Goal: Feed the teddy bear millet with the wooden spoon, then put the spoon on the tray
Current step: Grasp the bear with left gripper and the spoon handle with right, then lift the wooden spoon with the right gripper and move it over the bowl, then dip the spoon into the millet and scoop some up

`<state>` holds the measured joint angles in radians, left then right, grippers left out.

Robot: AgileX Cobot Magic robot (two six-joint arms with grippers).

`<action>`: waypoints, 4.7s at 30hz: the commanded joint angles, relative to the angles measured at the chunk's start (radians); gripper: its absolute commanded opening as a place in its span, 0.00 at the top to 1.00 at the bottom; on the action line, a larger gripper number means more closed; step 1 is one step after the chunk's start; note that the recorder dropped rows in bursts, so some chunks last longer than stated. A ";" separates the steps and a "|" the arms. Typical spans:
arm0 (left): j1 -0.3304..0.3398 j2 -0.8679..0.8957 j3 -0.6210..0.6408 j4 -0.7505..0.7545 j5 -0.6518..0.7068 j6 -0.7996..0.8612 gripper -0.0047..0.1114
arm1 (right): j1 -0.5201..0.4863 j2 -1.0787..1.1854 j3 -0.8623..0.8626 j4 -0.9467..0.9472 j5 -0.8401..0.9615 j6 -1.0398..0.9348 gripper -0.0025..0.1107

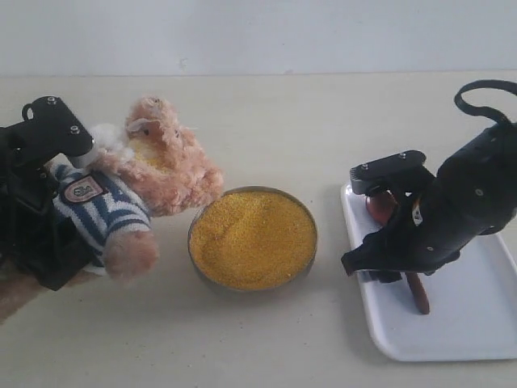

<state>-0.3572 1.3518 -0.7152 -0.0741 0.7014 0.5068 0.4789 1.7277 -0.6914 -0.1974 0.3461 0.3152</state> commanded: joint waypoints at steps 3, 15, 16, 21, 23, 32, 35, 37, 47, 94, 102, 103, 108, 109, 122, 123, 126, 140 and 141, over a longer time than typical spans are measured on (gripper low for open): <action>-0.003 -0.012 0.004 -0.015 -0.028 0.003 0.93 | 0.003 0.022 -0.059 -0.025 0.162 -0.012 0.98; -0.003 -0.012 0.004 -0.015 -0.013 0.010 0.93 | 0.224 -0.229 -0.390 -0.109 0.762 -0.315 0.98; -0.003 -0.012 0.004 -0.015 -0.003 0.013 0.93 | 0.277 -0.226 -0.397 -0.186 0.804 -0.315 0.98; -0.003 -0.012 0.004 -0.015 0.008 0.015 0.93 | 0.567 -0.153 -0.398 -0.563 0.875 -0.189 0.98; -0.003 -0.012 0.004 -0.015 0.016 0.017 0.93 | 0.644 -0.092 -0.398 -0.649 0.875 -0.189 0.98; -0.003 -0.012 0.004 0.180 0.062 -0.148 0.93 | 0.756 0.137 -0.398 -0.858 0.875 -0.249 0.98; -0.003 -0.012 0.004 0.180 0.062 -0.148 0.93 | 0.756 0.147 -0.398 -0.915 0.875 -0.315 0.98; -0.003 -0.012 0.004 0.178 0.062 -0.148 0.93 | 0.756 0.147 -0.398 -0.962 0.875 -0.315 0.98; -0.003 -0.012 0.004 0.169 0.066 -0.152 0.93 | 0.748 0.219 -0.398 -1.049 0.875 -0.359 0.98; -0.003 -0.012 0.004 0.149 0.056 -0.152 0.93 | 0.666 0.235 -0.551 -0.418 0.875 -0.454 0.98; -0.003 -0.012 0.004 0.148 0.056 -0.152 0.93 | 0.632 0.235 -0.568 -0.381 0.875 -0.459 0.98; -0.003 -0.012 0.004 0.148 0.056 -0.152 0.93 | 0.620 0.235 -0.568 -0.360 0.875 -0.464 0.98; -0.003 -0.012 0.004 0.149 0.053 -0.152 0.93 | 0.589 0.231 -0.568 -0.310 0.875 -0.484 0.98; -0.003 -0.012 0.004 0.149 0.052 -0.152 0.93 | 0.589 0.226 -0.568 -0.309 0.875 -0.489 0.98; -0.003 -0.012 0.004 0.149 0.047 -0.152 0.93 | 0.589 0.168 -0.568 -0.310 0.875 -0.508 0.98; -0.003 -0.012 0.004 0.149 0.047 -0.152 0.93 | 0.589 0.168 -0.568 -0.310 0.875 -0.508 0.98; -0.003 -0.012 0.004 0.149 0.047 -0.152 0.93 | 0.585 0.168 -0.568 -0.308 0.875 -0.501 0.98; -0.003 -0.012 0.004 0.149 0.047 -0.152 0.93 | 0.467 0.168 -0.671 -0.009 0.875 -0.509 0.98; -0.003 -0.012 0.004 0.149 0.047 -0.152 0.93 | 0.467 0.168 -0.671 0.002 0.875 -0.509 0.98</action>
<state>-0.3569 1.3494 -0.7130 0.0854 0.7674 0.3672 0.9501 1.9074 -1.3551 -0.2207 1.2191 -0.1824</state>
